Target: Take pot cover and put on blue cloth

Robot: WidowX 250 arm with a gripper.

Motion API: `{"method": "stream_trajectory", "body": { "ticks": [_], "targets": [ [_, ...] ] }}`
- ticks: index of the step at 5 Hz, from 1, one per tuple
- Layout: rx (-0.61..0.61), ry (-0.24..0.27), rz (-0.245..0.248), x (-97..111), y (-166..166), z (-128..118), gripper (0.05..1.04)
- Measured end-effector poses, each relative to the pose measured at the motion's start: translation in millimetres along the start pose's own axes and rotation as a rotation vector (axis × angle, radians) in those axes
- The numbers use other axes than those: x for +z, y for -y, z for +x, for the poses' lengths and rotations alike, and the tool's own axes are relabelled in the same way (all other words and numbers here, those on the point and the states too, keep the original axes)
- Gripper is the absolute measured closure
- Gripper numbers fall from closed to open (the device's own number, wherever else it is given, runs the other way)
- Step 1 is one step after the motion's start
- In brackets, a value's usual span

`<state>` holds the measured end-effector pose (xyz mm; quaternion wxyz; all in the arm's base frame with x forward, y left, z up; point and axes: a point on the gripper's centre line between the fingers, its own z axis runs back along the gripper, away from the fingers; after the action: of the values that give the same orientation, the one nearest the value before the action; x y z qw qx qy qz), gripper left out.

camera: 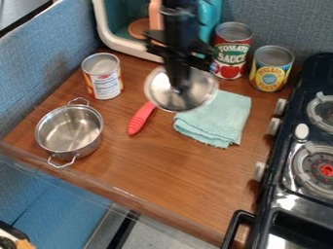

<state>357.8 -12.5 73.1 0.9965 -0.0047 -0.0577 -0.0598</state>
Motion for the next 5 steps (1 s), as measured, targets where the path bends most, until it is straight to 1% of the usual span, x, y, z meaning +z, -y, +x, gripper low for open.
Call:
{"method": "stream_trajectory", "body": {
  "ticks": [1,2,3,4,5],
  "targets": [
    [-0.003,-0.036,0.007,-22,11,19,1.033],
    [0.015,-0.075,0.009,-45,13,38,1.033],
    [0.018,-0.133,0.021,-68,11,41,1.033],
    [0.018,-0.15,0.018,-75,12,39,1.008],
    [0.005,-0.143,-0.017,-76,17,39,0.86]
  ]
}}
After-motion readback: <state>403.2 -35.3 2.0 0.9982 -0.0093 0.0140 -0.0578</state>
